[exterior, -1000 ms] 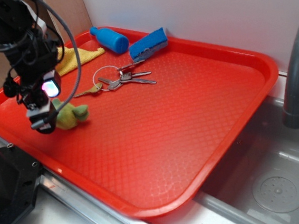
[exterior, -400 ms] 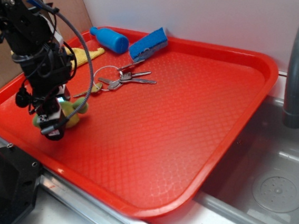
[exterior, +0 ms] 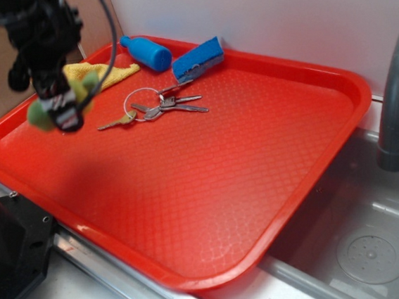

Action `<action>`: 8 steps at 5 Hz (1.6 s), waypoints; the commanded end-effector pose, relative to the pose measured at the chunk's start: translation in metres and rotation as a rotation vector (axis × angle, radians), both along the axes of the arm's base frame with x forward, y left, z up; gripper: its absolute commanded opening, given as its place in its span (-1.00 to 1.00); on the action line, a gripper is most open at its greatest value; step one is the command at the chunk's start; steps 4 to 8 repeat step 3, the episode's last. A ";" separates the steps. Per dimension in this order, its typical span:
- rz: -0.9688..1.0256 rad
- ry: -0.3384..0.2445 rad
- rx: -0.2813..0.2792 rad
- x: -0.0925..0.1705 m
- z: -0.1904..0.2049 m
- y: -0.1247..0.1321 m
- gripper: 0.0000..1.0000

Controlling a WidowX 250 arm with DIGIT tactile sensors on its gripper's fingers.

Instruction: Grab the green animal.

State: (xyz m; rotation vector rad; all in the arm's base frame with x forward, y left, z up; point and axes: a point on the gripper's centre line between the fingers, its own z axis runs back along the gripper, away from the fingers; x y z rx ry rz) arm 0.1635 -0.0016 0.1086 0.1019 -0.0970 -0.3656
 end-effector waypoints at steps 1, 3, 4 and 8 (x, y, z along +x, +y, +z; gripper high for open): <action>0.337 -0.018 -0.165 0.028 0.109 -0.021 -1.00; 0.394 0.017 -0.183 0.032 0.109 -0.016 -1.00; 0.394 0.017 -0.183 0.032 0.109 -0.016 -1.00; 0.394 0.017 -0.183 0.032 0.109 -0.016 -1.00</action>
